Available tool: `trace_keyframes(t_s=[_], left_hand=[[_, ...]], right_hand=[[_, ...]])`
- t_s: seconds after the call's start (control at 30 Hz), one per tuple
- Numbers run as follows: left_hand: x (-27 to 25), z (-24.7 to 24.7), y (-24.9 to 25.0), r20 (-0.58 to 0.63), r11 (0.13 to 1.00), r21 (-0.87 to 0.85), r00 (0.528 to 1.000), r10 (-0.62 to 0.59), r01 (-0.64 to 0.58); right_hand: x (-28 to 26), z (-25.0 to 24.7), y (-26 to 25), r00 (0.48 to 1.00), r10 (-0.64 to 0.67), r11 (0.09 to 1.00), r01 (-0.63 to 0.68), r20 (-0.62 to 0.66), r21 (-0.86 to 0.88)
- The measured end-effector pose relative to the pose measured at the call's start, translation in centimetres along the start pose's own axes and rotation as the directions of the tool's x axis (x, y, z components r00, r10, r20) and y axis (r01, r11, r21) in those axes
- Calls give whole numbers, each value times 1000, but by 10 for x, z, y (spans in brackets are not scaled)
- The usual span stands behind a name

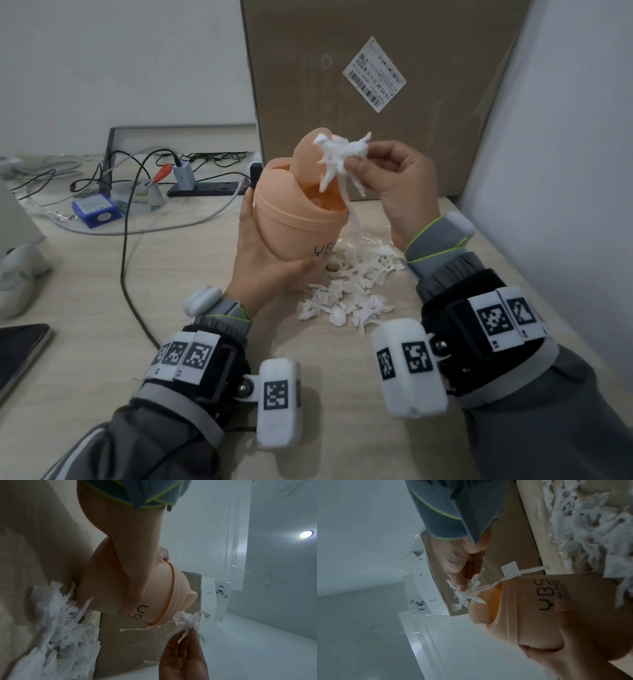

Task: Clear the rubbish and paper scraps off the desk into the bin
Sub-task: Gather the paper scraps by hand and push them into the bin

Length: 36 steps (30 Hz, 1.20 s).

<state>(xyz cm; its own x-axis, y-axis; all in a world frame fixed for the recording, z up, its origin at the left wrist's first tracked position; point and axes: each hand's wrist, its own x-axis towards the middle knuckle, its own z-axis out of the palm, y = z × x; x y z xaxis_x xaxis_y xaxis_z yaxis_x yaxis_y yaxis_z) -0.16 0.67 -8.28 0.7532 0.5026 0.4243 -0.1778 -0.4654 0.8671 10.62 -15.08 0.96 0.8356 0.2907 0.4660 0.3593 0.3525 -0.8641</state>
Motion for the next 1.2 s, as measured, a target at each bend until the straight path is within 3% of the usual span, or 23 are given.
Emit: trace_keyframes(t_s=[0.1, 0.33, 0.43, 0.5, 0.63, 0.77, 0.9, 1.0, 1.1, 1.2], left_hand=[[0, 0, 0, 27, 1000, -18, 1000, 5, -5], [-2, 1, 5, 50, 998, -53, 999, 21, -18], [-2, 2, 5, 61, 999, -39, 998, 34, -32], [-2, 3, 4, 58, 998, -47, 998, 34, -32], [-1, 2, 4, 40, 997, -73, 999, 14, -11], [0, 2, 2, 11, 997, -80, 1000, -13, 14], [0, 3, 0, -9, 997, -69, 999, -45, 44], [1, 3, -2, -23, 997, -64, 999, -47, 46], [1, 3, -2, -35, 997, -68, 998, -44, 42], [0, 2, -2, -28, 998, -59, 999, -39, 38]], right_hand=[[-6, 5, 4, 999, -24, 987, 31, 47, -156], [-5, 3, 14, 988, 11, 959, 32, 152, -282], [-8, 4, 18, 958, -11, 798, 181, 285, -575], [-10, 2, 18, 937, 16, 710, 235, 349, -664], [-15, -5, 16, 950, -77, 833, 229, 304, -504], [-14, -16, 11, 980, -145, 941, 179, 136, -289], [-13, -28, 17, 996, -87, 931, 82, 4, -357], [-14, -32, 19, 997, 50, 912, -20, 61, -410], [-16, -36, 17, 963, 206, 900, -115, 177, -421], [-18, -37, 15, 934, 235, 929, -135, 268, -344]])
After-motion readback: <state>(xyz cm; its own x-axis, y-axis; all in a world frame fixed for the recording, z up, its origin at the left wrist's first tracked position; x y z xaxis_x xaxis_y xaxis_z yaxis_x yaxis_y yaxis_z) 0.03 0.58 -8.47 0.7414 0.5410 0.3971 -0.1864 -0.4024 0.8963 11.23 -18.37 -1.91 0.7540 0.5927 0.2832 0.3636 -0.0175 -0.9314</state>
